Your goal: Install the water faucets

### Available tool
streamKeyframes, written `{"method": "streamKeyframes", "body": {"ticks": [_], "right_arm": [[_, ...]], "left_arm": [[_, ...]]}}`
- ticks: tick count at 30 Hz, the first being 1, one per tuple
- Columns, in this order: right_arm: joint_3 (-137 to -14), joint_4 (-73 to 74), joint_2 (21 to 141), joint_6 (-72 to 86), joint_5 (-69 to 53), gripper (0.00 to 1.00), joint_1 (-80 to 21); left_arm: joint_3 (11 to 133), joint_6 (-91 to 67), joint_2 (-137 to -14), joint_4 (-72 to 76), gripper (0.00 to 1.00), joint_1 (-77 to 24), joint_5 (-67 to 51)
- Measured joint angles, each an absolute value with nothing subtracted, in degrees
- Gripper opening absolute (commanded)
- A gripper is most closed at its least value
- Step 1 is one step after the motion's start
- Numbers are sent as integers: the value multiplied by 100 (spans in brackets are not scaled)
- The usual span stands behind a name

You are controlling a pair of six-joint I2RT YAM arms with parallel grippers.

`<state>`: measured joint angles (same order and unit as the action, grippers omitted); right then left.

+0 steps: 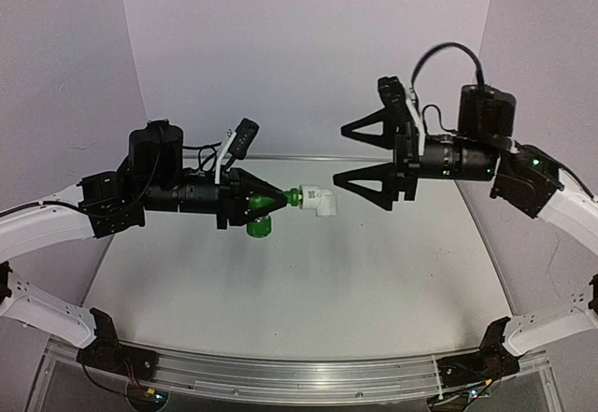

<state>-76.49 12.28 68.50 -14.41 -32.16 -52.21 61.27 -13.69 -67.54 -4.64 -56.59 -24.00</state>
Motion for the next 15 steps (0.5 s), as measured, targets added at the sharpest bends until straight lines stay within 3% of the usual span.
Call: {"method": "streamKeyframes", "body": {"ticks": [8, 15], "right_arm": [[-7072, 1109, 5830, -5587, -2740, 94, -5220], [-5796, 816, 5687, -8093, -2449, 93, -5255]], "left_arm": [[6187, -2590, -7036, -416, 0, -5555, -3262], [6187, -3573, -7056, 181, 0, -5316, -3930]]}}
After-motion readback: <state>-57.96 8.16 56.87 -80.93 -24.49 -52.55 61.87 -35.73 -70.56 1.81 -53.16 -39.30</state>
